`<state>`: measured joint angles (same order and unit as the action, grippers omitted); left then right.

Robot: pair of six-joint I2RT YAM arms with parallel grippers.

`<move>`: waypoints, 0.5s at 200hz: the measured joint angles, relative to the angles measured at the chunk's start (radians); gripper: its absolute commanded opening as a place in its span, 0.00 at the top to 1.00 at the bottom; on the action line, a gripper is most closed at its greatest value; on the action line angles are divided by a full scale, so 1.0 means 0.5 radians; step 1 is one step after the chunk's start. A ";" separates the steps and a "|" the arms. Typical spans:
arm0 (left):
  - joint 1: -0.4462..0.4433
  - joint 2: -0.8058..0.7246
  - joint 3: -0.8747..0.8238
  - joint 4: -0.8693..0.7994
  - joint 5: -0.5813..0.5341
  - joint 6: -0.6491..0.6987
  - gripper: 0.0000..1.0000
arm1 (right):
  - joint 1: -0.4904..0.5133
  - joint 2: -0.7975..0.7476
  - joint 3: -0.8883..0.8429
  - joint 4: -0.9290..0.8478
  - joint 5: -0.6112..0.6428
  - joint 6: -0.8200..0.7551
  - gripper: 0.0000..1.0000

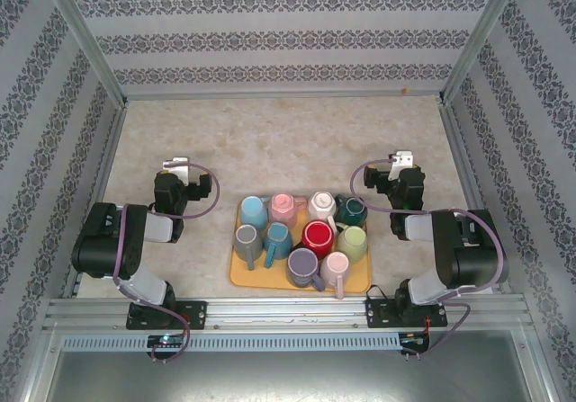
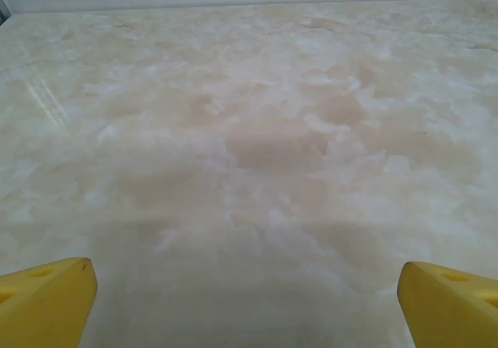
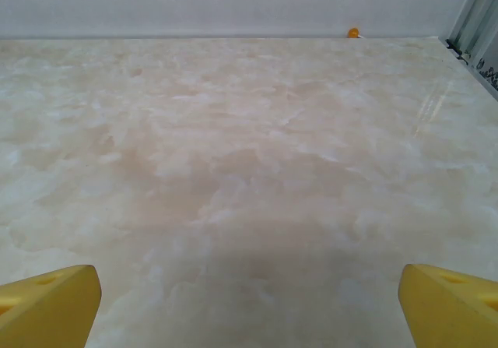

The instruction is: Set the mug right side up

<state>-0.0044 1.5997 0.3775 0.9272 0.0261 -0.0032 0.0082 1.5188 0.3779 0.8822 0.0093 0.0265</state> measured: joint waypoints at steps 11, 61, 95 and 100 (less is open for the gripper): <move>0.000 0.000 0.000 0.000 0.000 0.000 0.00 | 0.000 0.000 0.000 -0.001 0.000 0.000 0.02; 0.001 0.000 0.001 -0.002 0.002 0.000 0.00 | 0.000 0.000 0.000 -0.001 0.000 0.000 0.02; 0.013 0.000 0.002 -0.002 0.008 0.000 0.00 | 0.000 0.000 0.000 -0.002 0.000 0.000 0.02; 0.013 0.000 0.002 -0.003 0.008 0.000 0.00 | 0.000 0.000 0.000 -0.002 -0.001 0.000 0.02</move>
<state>0.0021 1.5997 0.3786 0.9257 0.0303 -0.0032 0.0082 1.5188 0.3779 0.8810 0.0090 0.0265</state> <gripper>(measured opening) 0.997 0.979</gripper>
